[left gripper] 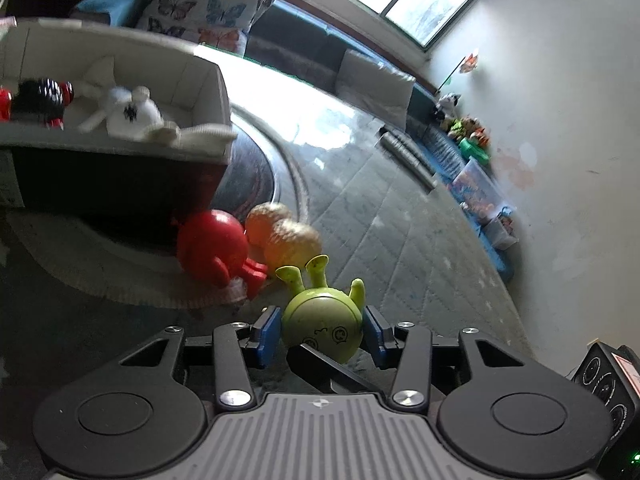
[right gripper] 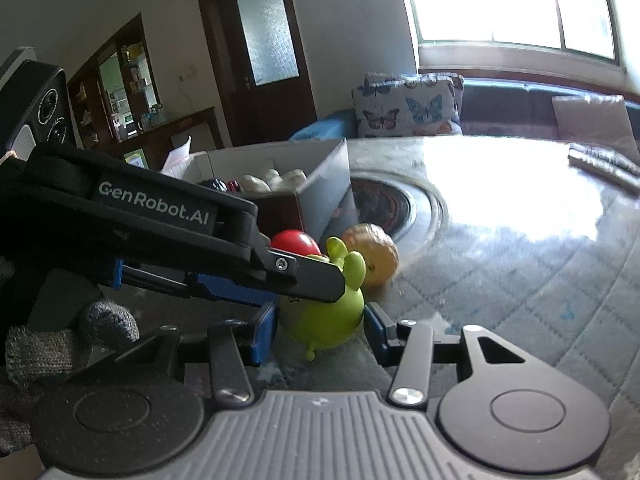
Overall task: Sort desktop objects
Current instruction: 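Carry the green toy with the left gripper over the box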
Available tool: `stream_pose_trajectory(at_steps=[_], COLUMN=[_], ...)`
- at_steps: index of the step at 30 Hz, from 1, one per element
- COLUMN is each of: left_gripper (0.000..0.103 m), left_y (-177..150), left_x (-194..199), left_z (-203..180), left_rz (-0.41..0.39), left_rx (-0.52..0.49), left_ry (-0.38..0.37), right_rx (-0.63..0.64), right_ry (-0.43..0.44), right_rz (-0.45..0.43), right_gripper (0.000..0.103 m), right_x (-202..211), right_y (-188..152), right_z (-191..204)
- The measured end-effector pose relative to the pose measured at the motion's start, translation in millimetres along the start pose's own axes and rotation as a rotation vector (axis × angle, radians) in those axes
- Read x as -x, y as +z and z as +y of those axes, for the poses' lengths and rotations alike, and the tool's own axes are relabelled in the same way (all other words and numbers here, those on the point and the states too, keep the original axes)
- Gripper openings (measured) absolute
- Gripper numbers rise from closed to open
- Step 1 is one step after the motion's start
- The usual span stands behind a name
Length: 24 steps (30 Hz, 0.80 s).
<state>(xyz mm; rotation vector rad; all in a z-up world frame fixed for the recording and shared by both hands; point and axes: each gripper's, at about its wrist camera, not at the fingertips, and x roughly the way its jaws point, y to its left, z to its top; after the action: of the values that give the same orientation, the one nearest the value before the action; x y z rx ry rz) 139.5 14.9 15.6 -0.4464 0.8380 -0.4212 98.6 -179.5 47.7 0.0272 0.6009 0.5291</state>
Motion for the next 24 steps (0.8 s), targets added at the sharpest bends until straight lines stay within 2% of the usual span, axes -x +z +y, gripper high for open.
stream_pose_trajectory(at_steps=[6, 11, 17, 24], left_gripper=[0.048, 0.048, 0.048, 0.048], left_y=[24.4, 54.4, 88.6, 107.8], left_x=[32.2, 48.4, 44.1, 17.5], left_z=[-1.9, 7.4, 34.9, 72.1], left_rz=[-0.110, -0.190, -0.217, -0.189], left_rx=[-0.016, -0.020, 0.010, 0.076], left_ry=[0.005, 0.039, 0.076, 0.083], right_rx=[0.070, 0.115, 0.147, 0.133], right_ry=[0.019, 0.056, 0.070, 0.077], right_rz=[-0.079, -0.126, -0.132, -0.082], right_gripper=[0.048, 0.048, 0.048, 0.048], right_x=[6.2, -12.7, -52.7, -97.8], right_y=[31.2, 66.7, 94.6, 104.1], right_z=[19.6, 34.8, 48.7, 48.7])
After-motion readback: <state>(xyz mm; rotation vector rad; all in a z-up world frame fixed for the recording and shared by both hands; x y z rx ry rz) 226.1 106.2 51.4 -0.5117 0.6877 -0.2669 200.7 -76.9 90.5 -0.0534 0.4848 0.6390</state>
